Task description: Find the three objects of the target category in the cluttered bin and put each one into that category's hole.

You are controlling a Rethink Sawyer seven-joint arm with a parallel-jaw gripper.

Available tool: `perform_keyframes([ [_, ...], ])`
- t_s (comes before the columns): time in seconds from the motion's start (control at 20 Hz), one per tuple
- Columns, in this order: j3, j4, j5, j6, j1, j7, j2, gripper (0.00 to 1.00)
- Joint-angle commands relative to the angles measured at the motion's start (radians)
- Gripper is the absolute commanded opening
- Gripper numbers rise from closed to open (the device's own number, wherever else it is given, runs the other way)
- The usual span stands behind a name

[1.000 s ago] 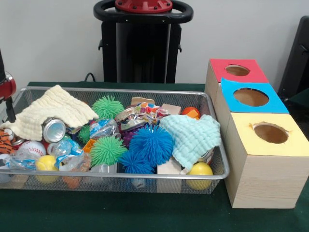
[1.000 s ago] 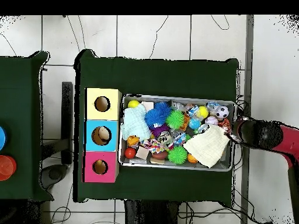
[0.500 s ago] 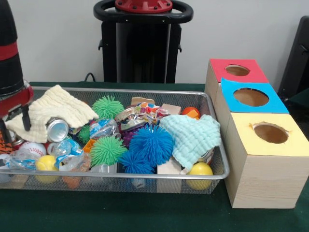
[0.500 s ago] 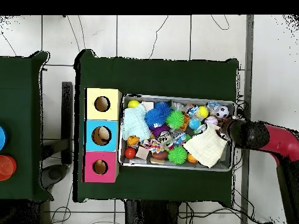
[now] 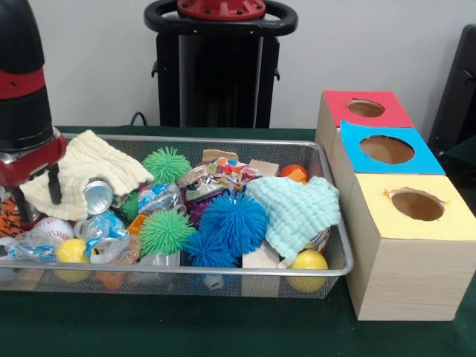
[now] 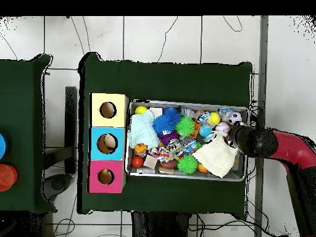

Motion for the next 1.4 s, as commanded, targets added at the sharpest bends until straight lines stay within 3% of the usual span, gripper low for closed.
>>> perform_keyframes([
  [0.05, -0.019, 0.072, -0.071, 0.019, -0.02, -0.13, 0.0, 1.0],
  [0.3, 0.0, 0.039, -0.077, 0.035, -0.047, -0.203, 0.023, 1.0],
  [0.55, 0.007, 0.021, -0.09, 0.028, -0.047, -0.211, 0.03, 1.0],
  [0.75, 0.004, 0.01, -0.113, -0.012, -0.046, -0.2, 0.068, 1.0],
  [0.95, 0.024, -0.034, -0.115, 0.009, -0.065, -0.267, 0.103, 1.0],
  [1.15, 0.02, -0.041, -0.138, -0.022, -0.062, -0.243, 0.129, 1.0],
  [1.4, 0.044, -0.092, -0.145, -0.003, -0.078, -0.305, 0.174, 1.0],
])
